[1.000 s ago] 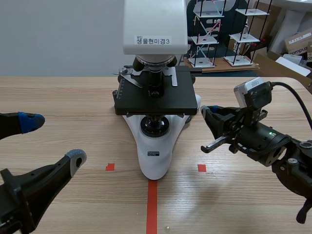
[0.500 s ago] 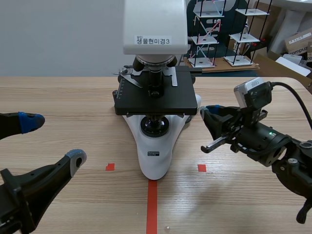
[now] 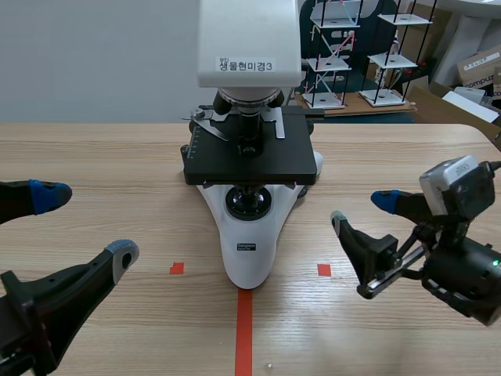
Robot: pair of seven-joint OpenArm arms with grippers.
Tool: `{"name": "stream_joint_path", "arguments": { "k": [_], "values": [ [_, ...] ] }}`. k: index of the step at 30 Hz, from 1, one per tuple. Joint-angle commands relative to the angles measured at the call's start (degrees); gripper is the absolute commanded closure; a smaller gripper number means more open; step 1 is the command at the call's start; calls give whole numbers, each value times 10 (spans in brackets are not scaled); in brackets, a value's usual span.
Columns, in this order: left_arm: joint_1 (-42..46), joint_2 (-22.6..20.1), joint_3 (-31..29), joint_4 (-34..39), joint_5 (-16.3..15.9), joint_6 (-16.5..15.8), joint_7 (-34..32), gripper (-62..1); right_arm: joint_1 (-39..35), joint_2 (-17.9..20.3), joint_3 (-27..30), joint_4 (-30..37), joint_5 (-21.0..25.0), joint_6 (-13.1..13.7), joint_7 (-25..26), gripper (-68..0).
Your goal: Return to the home posture
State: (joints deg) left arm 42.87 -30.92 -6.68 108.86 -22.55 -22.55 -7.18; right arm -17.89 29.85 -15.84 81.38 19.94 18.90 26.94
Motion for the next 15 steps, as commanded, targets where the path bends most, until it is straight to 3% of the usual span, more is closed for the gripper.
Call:
{"name": "stream_joint_path", "arguments": {
  "k": [1, 4, 7, 15],
  "values": [
    [1, 3, -3, 13, -4, 1, -10, -619, -23, 14, 12, 32, 6, -2, 8, -518],
    [1, 3, -3, 13, -4, 1, -10, -619, -84, 25, 37, 87, 6, -3, 1, -618],
    [1, 3, -3, 13, -4, 1, -10, -619, -147, 27, 68, 133, 6, -2, 0, -674],
    [1, 3, -3, 13, -4, 1, -10, -619, -276, 27, 137, 239, 6, -2, -1, -679]
  ]
}}
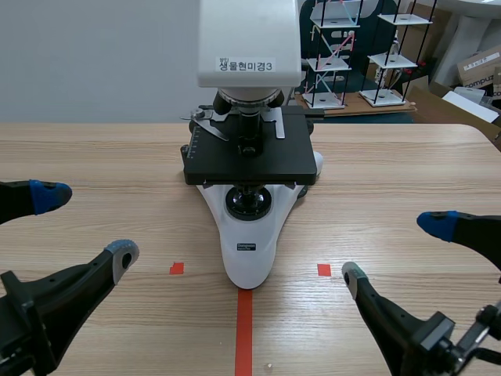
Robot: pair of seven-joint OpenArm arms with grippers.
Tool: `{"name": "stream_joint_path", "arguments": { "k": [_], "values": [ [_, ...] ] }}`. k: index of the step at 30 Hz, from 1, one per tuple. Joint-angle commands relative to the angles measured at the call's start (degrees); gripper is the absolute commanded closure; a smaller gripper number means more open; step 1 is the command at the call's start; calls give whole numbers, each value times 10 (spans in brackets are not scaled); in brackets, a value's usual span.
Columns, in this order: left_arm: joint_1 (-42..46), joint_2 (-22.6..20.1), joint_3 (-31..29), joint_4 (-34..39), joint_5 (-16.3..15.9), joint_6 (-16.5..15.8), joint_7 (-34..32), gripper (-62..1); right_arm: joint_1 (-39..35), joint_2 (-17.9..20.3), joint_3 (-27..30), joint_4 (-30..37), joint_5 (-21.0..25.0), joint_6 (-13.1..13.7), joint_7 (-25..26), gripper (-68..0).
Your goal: Return to the home posture
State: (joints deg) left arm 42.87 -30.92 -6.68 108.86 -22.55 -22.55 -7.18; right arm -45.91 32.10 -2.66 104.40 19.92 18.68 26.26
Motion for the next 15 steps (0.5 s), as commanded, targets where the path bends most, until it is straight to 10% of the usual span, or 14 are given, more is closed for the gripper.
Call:
{"name": "stream_joint_path", "arguments": {
  "k": [1, 15],
  "values": [
    [1, 3, -3, 13, -4, 1, -10, -619, -10, 5, 14, 20, 6, 0, 4, -679],
    [1, 3, -3, 13, -4, 1, -10, -619, -65, 4, 72, 89, 7, 0, -26, -679]
  ]
}}
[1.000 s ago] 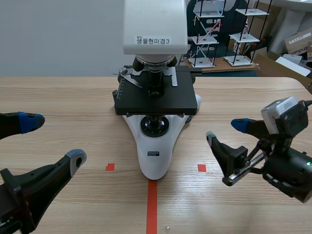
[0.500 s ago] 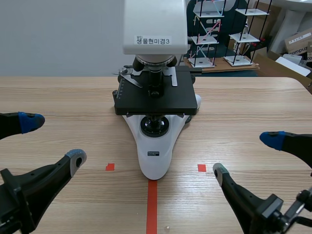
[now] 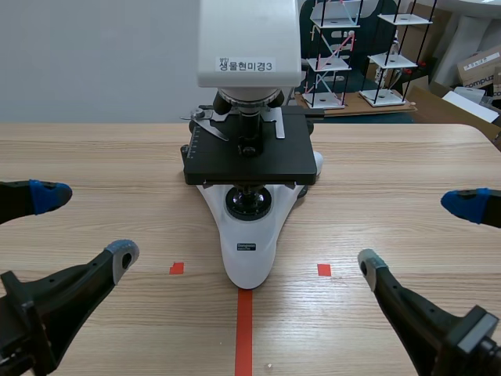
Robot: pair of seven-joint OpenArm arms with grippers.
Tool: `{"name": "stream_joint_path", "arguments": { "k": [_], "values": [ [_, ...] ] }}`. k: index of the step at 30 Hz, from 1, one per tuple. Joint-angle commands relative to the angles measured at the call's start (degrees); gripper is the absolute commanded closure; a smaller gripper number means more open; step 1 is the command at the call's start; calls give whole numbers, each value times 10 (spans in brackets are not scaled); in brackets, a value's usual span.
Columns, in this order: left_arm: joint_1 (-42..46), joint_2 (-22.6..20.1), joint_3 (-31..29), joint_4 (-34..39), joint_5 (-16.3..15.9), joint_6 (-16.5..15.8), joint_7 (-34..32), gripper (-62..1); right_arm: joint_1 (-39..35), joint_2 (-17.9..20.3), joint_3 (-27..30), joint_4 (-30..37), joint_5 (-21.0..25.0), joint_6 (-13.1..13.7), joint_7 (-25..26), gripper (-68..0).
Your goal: Return to the home posture
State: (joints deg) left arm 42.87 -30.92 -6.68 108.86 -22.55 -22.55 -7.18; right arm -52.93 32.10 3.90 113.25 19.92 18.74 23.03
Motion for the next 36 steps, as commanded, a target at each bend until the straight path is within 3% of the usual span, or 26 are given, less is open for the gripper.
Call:
{"name": "stream_joint_path", "arguments": {
  "k": [1, 36],
  "values": [
    [1, 3, -3, 13, -4, 1, -10, -620, 5, 4, 7, 1, 7, -1, 7, -679],
    [1, 3, -3, 13, -4, 1, -10, -619, 6, 4, 7, 1, 6, 0, 24, -679]
  ]
}}
